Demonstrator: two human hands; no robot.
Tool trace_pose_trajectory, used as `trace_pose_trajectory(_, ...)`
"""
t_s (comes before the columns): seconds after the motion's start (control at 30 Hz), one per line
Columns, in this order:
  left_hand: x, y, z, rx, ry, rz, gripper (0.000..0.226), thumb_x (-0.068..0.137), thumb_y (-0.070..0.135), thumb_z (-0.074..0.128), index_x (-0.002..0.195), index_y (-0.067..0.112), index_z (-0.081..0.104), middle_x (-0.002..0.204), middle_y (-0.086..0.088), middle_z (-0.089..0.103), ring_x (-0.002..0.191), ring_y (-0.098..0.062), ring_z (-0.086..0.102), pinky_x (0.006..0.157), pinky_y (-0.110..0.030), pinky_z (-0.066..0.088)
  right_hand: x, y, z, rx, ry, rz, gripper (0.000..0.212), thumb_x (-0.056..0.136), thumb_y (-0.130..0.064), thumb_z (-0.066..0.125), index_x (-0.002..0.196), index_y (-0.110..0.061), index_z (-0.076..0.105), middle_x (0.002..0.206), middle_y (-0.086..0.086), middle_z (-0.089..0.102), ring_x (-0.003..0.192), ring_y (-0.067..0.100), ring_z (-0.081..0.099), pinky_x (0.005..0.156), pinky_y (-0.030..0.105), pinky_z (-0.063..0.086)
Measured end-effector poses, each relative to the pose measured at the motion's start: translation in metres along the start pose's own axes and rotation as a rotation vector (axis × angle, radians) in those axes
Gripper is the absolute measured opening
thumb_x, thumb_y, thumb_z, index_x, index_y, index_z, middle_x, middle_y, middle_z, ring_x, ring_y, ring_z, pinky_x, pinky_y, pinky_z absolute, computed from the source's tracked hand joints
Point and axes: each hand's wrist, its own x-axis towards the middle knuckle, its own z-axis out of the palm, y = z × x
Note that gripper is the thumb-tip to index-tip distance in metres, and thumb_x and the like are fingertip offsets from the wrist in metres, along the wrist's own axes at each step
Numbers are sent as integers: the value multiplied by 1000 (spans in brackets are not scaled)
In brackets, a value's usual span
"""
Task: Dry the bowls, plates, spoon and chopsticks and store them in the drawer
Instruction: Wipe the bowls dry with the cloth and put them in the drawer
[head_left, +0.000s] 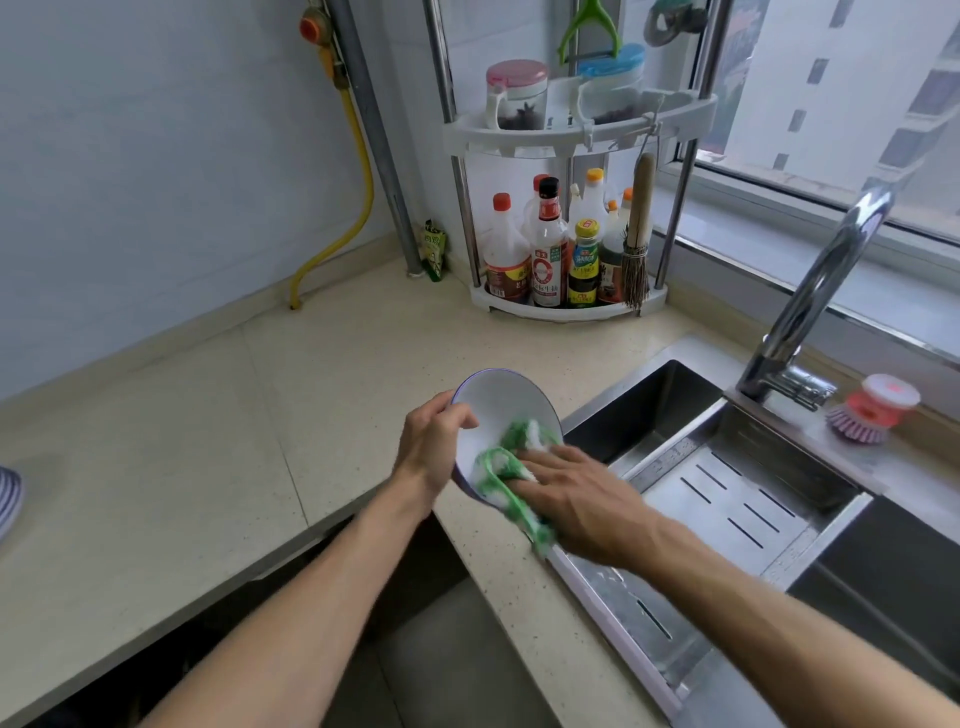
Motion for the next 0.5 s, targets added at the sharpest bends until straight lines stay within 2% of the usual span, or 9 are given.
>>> trace_pose_trajectory(0.03, 2, 2, -6, 6, -63, -47, 17, 59, 33, 57, 71, 21, 57, 78, -2, 54, 74, -24, 49, 59, -28, 38, -5, 13, 0, -108, -19, -52, 51, 84, -13, 69, 132, -20, 55, 134, 3, 63, 129, 23, 55, 107, 44, 46)
trace_pose_trajectory(0.1, 6, 2, -13, -53, -110, -149, 39, 59, 37, 61, 91, 15, 65, 88, -8, 60, 77, -27, 57, 58, -27, 44, -6, 18, -4, -174, -25, -66, 43, 89, -17, 67, 131, -18, 58, 130, 5, 65, 127, 25, 58, 106, 45, 47)
trace_pose_trajectory(0.17, 6, -4, -7, -252, -117, -210, 58, 62, 39, 65, 113, 11, 66, 98, -12, 68, 84, -31, 64, 65, -33, 49, 5, 5, -10, -208, 74, -26, 26, 84, -13, 70, 108, -16, 64, 98, 5, 71, 98, 29, 67, 87, 42, 52)
trace_pose_trajectory(0.23, 3, -15, 3, -415, -90, -175, 66, 66, 33, 69, 125, 4, 60, 102, -19, 67, 86, -33, 66, 69, -38, 52, 17, -10, -14, -161, 198, 77, 26, 65, -7, 74, 83, -17, 58, 66, 0, 58, 66, 26, 57, 65, 34, 45)
trace_pose_trajectory(0.27, 1, -22, 10, -492, -52, -149, 67, 68, 31, 73, 126, 2, 57, 103, -21, 64, 88, -34, 65, 73, -42, 55, 23, -16, -16, -112, 245, 123, 30, 57, -5, 73, 77, -18, 55, 59, -1, 54, 59, 25, 51, 60, 32, 40)
trace_pose_trajectory(0.33, -2, -30, 22, -704, 8, -143, 55, 65, 31, 78, 115, 16, 60, 105, -20, 59, 93, -38, 63, 86, -54, 53, 33, -31, -17, -63, 320, 175, 30, 50, -4, 68, 72, -17, 51, 54, -1, 49, 54, 26, 46, 56, 30, 38)
trace_pose_trajectory(0.37, -4, -30, 26, -768, 56, -132, 43, 65, 30, 76, 104, 23, 62, 102, -18, 60, 91, -37, 64, 87, -56, 53, 35, -35, -14, -28, 338, 196, 28, 51, -3, 64, 71, -17, 49, 53, -1, 47, 53, 26, 45, 54, 31, 40)
trace_pose_trajectory(0.43, -5, -27, 25, -681, 184, -74, 17, 69, 23, 64, 86, 21, 61, 85, -11, 61, 79, -32, 60, 73, -47, 53, 35, -39, -12, 102, 302, 184, 23, 55, -2, 57, 72, -16, 48, 54, 1, 47, 52, 27, 44, 53, 37, 47)
trace_pose_trajectory(0.5, -4, -25, 13, -503, 196, -8, 14, 65, 22, 58, 76, 14, 58, 76, -6, 57, 77, -27, 54, 67, -38, 44, 24, -27, -13, 159, 97, 76, 24, 66, -2, 58, 86, -15, 56, 70, 3, 60, 66, 26, 56, 69, 45, 55)
